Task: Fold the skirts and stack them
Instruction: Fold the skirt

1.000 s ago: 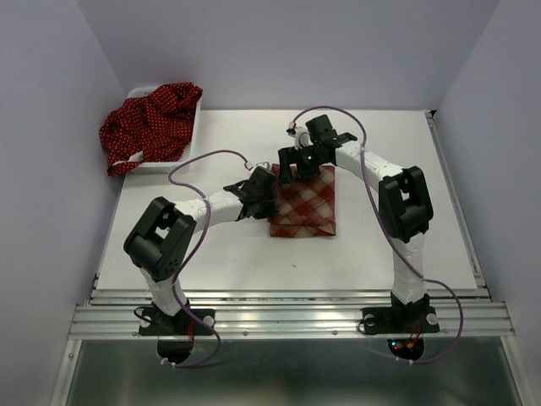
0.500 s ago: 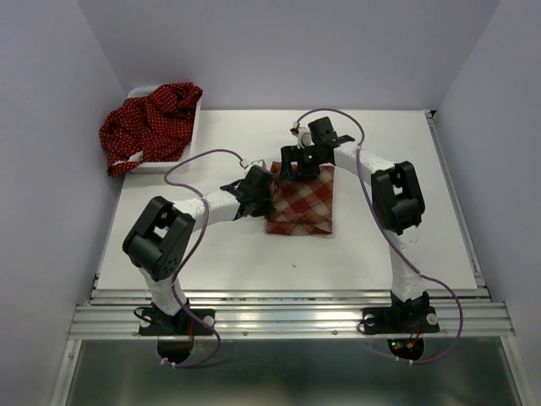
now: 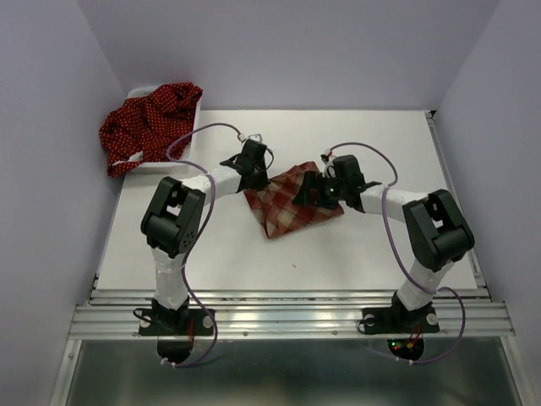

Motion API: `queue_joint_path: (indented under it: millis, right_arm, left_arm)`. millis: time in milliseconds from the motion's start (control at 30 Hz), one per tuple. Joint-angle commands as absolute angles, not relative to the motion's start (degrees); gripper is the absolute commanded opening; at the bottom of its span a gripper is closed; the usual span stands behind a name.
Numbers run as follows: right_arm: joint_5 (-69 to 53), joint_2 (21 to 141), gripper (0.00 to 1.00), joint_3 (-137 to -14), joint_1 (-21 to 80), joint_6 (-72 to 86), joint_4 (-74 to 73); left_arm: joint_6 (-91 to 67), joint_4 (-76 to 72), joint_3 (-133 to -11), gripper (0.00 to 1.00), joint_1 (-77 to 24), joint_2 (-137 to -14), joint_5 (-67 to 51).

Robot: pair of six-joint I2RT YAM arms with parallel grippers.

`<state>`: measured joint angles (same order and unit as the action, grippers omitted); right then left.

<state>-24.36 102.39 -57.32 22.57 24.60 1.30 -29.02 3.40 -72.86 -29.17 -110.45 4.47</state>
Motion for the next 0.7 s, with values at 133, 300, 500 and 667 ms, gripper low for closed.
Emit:
queue_joint_path:
  millis: [133, 300, 500, 667]
  right_arm:
    - [-19.34, 97.65, 1.00, -50.62, 28.12, 29.18, 2.73]
    - [-15.65, 92.12, 1.00, -53.96, 29.27, 28.74, 0.26]
    - [-7.74, 90.35, 1.00, -59.67, 29.27, 25.41, -5.88]
    - [-6.94, 93.07, 1.00, -66.79, 29.27, 22.16, -6.85]
  left_arm:
    - [-20.13, 4.39, -81.21, 0.01, -28.12, -115.66, 3.51]
    - [-18.20, 7.20, -83.05, 0.07, -28.04, -113.91, 7.46]
    - [-18.89, 10.19, -82.36, 0.31, -27.77, -108.73, 11.69]
    - [-19.16, 11.16, -80.69, 0.64, -27.77, -104.77, 9.41]
